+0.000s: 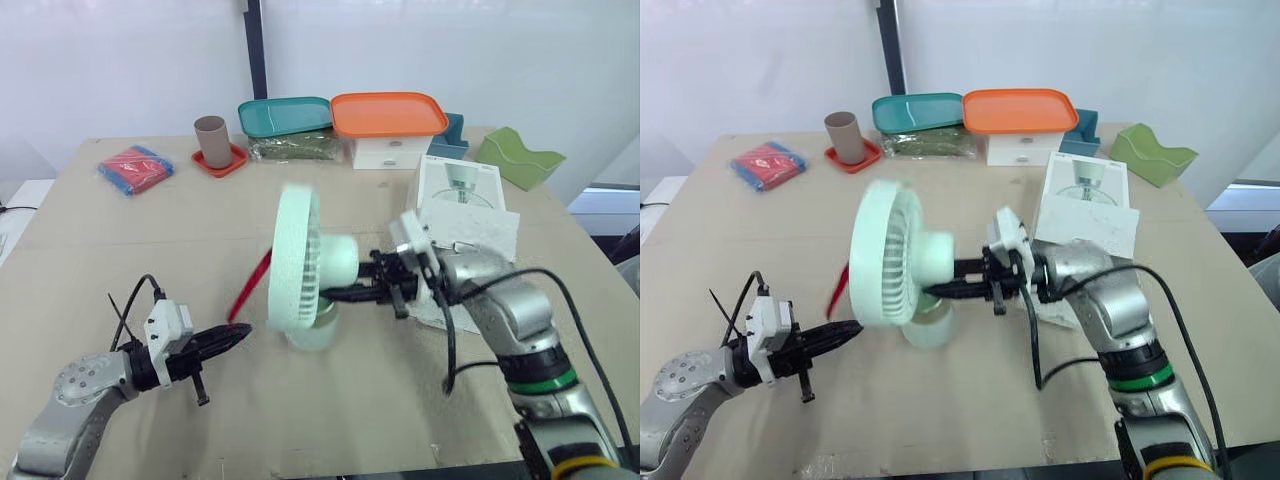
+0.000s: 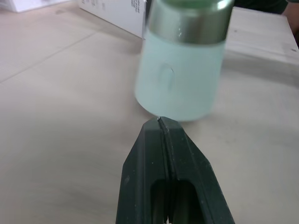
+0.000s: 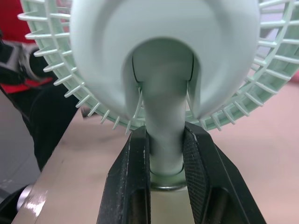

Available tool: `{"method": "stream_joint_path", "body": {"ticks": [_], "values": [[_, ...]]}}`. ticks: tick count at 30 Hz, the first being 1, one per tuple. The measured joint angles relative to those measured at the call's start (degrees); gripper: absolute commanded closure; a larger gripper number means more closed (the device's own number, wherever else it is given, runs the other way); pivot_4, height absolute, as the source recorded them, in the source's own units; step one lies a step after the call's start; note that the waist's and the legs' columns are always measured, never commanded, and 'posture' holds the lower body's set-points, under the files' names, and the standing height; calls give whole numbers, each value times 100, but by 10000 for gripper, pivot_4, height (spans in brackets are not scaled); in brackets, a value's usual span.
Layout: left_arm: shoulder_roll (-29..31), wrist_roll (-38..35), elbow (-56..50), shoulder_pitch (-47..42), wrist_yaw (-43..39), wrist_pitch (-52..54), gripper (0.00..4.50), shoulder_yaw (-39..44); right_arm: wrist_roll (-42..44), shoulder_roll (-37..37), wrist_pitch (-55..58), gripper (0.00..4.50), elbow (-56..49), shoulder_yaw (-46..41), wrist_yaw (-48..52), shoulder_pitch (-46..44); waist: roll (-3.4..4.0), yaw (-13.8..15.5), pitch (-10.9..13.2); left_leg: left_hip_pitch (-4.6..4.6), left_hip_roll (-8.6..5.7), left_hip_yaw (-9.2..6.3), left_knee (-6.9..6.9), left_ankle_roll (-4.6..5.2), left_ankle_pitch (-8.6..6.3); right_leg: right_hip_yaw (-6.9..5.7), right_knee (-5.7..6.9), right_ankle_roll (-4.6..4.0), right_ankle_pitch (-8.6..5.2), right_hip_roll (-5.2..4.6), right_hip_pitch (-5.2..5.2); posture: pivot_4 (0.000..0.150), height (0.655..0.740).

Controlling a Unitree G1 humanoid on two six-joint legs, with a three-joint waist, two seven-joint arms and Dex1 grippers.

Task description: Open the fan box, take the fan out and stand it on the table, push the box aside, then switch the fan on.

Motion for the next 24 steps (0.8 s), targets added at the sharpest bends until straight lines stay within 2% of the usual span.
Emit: {"method": "stream_joint_path", "body": {"ticks": [3, 13, 24], "values": [[-24, -11, 38, -18, 40, 3, 44875, -10, -37, 77, -105, 40812, 454, 43, 244, -302, -1, 0, 0, -2, -3, 3, 0, 2, -1, 0, -1, 0, 0, -6, -1, 1500, 7400], [-22, -178, -56, -236, 90, 177, 44875, -80, -787, 552, -1014, 40812, 2986, 145, 974, -1556, 1, -41, 1, -3, 0, 8, -1, 2, -1, 1, 1, -5, 3, -6, -9, 1500, 7400], [-38, -240, -380, -232, 325, 307, 44875, -208, -1363, 820, -1749, 40812, 4175, 207, 1355, -1638, 2, -42, 1, -5, -1, 11, -2, 1, -1, 2, 6, -7, 4, -8, -15, 1500, 7400]]}}
